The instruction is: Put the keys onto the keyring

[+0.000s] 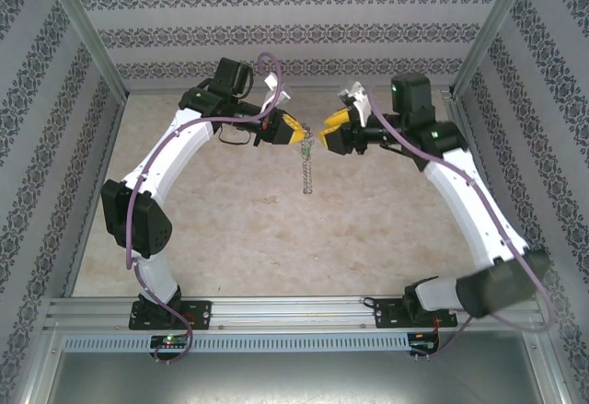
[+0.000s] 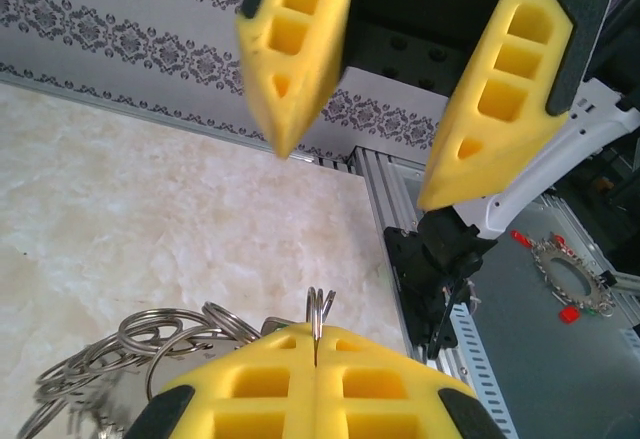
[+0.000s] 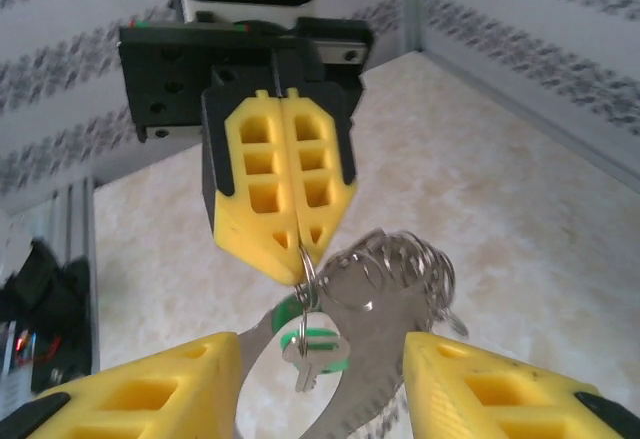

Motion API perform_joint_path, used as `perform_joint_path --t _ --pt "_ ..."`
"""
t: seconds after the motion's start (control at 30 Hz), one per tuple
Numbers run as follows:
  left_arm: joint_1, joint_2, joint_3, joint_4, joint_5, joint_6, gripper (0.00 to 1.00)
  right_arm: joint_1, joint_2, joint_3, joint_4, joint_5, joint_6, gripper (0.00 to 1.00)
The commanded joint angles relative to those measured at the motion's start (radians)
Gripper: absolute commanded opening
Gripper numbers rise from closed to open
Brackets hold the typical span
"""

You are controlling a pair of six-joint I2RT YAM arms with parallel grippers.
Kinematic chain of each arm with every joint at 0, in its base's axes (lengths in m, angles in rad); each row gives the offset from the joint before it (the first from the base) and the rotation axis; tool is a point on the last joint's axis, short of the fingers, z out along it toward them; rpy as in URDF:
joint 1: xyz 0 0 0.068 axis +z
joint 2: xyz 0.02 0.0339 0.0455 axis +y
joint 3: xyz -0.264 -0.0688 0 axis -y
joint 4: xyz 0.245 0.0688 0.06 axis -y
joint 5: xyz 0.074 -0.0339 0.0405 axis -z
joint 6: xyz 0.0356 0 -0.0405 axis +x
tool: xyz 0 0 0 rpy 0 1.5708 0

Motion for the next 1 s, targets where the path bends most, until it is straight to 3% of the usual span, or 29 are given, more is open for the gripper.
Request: perform_joint_path --t 0.0,0.13,0.23,0.63,0.97 --pt "-0.006 -0.01 -0.008 0.082 0.036 -0.045 0.0 0.006 -0.071 -0.162 0.314 0.109 0.194 0.48" --pt "-0.006 -0.014 -0.008 0.105 0.036 -0.068 0.0 0.015 -0.118 -0.328 0.503 0.077 0.27 0.48" --pt "-0.007 -0.019 -0.008 0.116 0.031 -0.08 0.0 0.027 -0.12 -0.367 0.546 0.065 0.282 0.48" --pt "-0.007 -0.023 -0.003 0.127 0.035 -0.099 0.0 0.068 -0.075 -0.349 0.584 0.053 0.279 0.48" --pt "-0.007 -0.018 0.001 0.129 0.036 -0.104 0.0 0.081 -0.023 -0.286 0.558 0.025 0.252 0.39"
